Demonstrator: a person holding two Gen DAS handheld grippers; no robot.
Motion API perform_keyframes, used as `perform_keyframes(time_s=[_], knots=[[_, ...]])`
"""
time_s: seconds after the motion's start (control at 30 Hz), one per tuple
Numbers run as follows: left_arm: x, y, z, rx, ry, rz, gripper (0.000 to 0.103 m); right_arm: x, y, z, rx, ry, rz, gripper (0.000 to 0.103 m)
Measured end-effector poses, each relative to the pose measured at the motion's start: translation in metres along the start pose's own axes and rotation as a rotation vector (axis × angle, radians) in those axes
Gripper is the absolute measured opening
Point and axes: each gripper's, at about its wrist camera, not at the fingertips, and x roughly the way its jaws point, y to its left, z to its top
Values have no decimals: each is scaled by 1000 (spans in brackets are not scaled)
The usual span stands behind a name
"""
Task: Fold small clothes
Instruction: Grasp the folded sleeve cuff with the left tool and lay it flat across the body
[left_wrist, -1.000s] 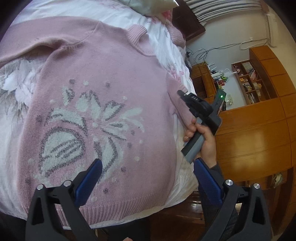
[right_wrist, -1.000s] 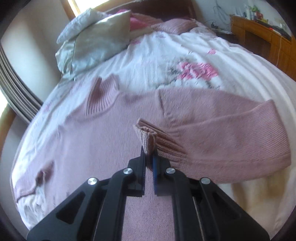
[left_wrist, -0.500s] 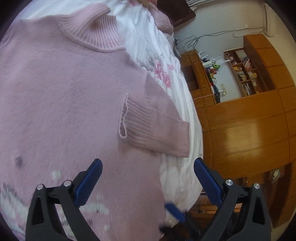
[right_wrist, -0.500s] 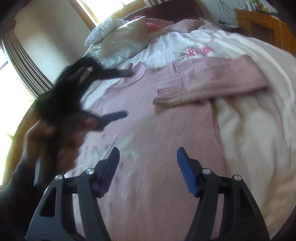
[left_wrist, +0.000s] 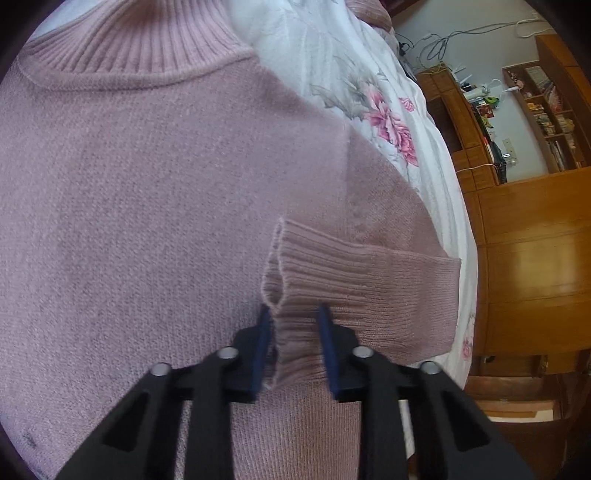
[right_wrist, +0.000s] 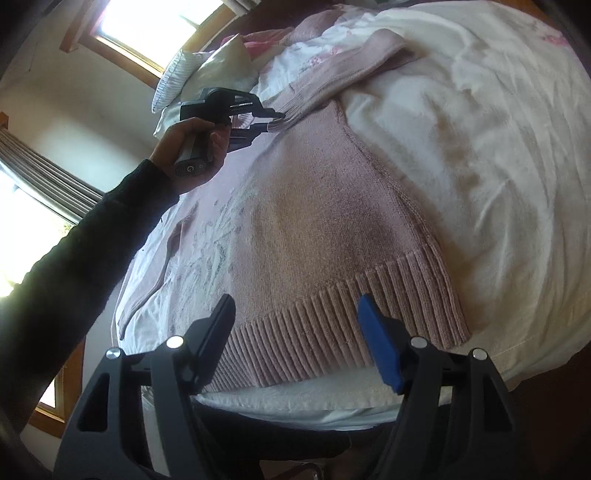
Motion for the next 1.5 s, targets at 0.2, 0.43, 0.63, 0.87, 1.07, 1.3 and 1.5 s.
perform_keyframes(time_s=[0.2,0.43,0.63,0.87,1.07,1.3,1.5], knots=[[-29,-15,0,60,-29,-30,5,-1,3,0,1,3,3,69],[-128,-31,17,131,-124,-51,5,-7,19,-2,-29,-6,6,69],[-227,-16,26,166,-218,-3,5,-2,38,-9,-54,15,21,69],[-280,30,34,133,-274,63,5,5,57,-16,-78,32,23,69],[-294,73,33,83,-290,80,5,11,64,-18,-79,46,16,69],[-292,121,32,16,-286,85,5,19,70,-20,-85,59,16,69],[-275,161,31,-37,-261,98,5,27,70,-20,-81,75,12,69]])
